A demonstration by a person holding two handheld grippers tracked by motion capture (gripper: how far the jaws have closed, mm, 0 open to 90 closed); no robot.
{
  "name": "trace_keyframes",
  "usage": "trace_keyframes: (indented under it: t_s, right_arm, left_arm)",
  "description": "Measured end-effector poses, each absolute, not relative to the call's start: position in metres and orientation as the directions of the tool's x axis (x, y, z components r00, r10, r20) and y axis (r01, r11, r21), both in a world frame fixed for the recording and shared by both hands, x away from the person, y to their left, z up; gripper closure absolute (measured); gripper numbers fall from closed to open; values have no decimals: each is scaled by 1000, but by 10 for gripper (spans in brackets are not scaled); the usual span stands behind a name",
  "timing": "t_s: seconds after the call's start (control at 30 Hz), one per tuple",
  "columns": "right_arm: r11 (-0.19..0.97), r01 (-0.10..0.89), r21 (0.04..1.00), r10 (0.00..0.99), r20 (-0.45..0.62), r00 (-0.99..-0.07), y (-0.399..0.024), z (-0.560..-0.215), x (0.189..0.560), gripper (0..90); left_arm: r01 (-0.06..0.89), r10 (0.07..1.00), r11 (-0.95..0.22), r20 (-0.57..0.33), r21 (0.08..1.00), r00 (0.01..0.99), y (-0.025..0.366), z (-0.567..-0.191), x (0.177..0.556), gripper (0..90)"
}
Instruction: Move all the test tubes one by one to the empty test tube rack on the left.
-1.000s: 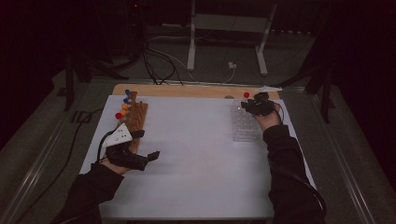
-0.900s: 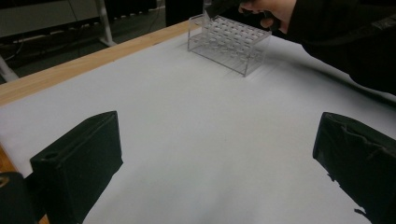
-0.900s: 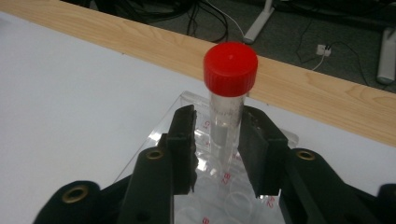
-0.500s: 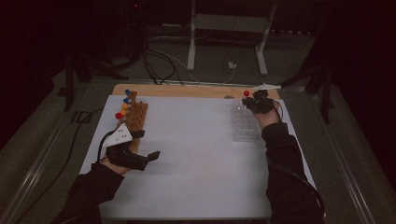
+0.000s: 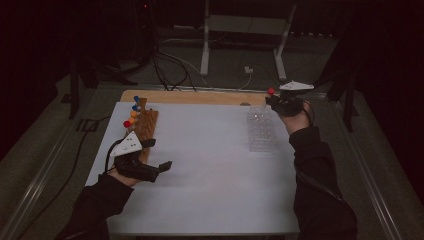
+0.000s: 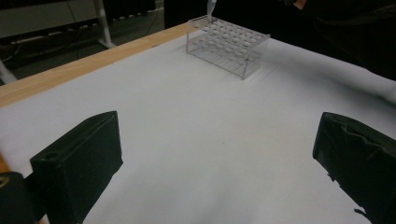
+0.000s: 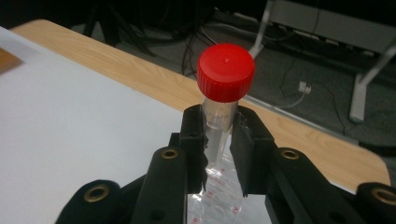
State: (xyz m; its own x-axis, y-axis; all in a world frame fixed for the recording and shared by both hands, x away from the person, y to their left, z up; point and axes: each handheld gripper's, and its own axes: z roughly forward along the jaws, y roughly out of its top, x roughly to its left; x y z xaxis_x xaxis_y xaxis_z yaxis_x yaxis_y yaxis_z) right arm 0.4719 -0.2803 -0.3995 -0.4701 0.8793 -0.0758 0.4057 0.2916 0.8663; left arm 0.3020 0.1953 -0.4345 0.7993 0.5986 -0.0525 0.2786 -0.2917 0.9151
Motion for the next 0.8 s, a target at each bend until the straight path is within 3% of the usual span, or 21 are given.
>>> trace_keyframes:
  t_s: [0.37,0.8]
  right_arm:
    - [379,316,870,782,-119,-611,-248,-381,423,747]
    - [469,275,839,620,-91,-779,-193,-405,359,747]
  left_arm:
    - [275,562,-300,-63,913,824,182,-427,303,22]
    - [250,490,-328,-62,911,869,157,-419,306,26]
